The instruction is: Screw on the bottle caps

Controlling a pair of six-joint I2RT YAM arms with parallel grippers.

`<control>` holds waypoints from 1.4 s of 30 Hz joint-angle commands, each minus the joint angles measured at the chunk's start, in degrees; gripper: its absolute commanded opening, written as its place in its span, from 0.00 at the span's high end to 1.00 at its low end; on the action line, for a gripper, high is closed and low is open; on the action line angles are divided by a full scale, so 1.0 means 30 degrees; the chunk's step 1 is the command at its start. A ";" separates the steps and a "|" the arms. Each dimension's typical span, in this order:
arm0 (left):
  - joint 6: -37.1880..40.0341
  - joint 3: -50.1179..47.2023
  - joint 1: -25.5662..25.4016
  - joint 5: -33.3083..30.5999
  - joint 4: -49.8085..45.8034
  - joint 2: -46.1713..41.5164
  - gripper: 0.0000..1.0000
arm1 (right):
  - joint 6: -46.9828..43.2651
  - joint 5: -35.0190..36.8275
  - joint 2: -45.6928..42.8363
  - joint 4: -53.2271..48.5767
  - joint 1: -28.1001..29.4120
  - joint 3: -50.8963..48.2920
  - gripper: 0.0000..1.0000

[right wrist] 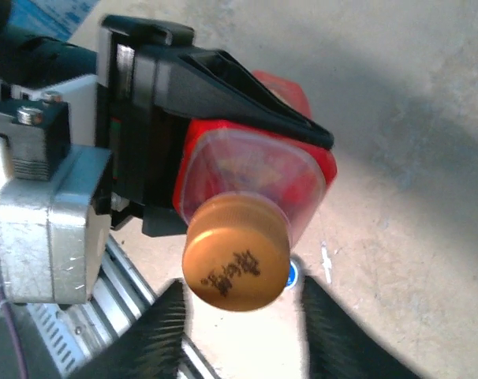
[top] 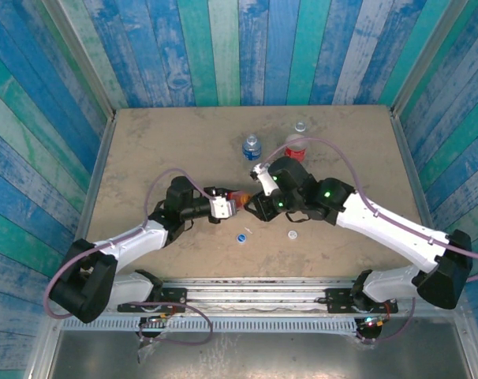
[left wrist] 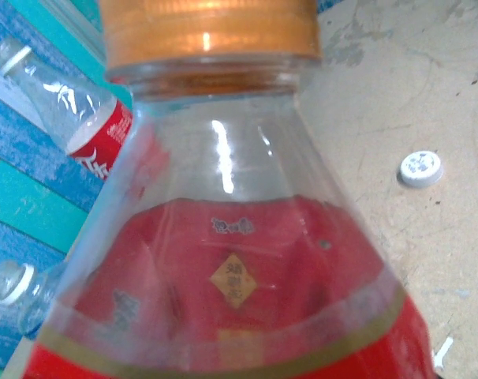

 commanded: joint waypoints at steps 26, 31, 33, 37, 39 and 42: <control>-1.0554 0.0582 0.0567 0.4945 0.6620 0.1004 0.53 | -0.6922 -0.2097 -0.2823 1.5080 -0.0112 -0.5892 0.50; -1.0092 0.0595 0.0562 0.4963 0.6089 0.1097 0.52 | -0.7110 -0.1923 -0.2317 1.5335 -0.0115 -0.5724 0.60; -1.0089 0.0533 0.0567 0.4851 0.6107 0.0990 0.51 | -0.7229 -0.1867 -0.2220 1.5001 -0.0110 -0.5523 0.74; -1.0767 0.0336 0.0589 0.4477 0.6731 0.0808 0.40 | -0.7356 -0.1287 -0.2274 1.4384 -0.0115 -0.5387 0.86; -1.1960 -0.0361 0.0567 0.3608 0.8533 0.0692 0.20 | -0.6891 -0.0055 -0.2244 1.3873 -0.0118 -0.5228 0.87; -1.3659 -0.1632 0.0567 0.1043 1.0394 -0.0356 0.06 | -0.7083 0.2099 -0.2056 1.3474 -0.0115 -0.5059 0.84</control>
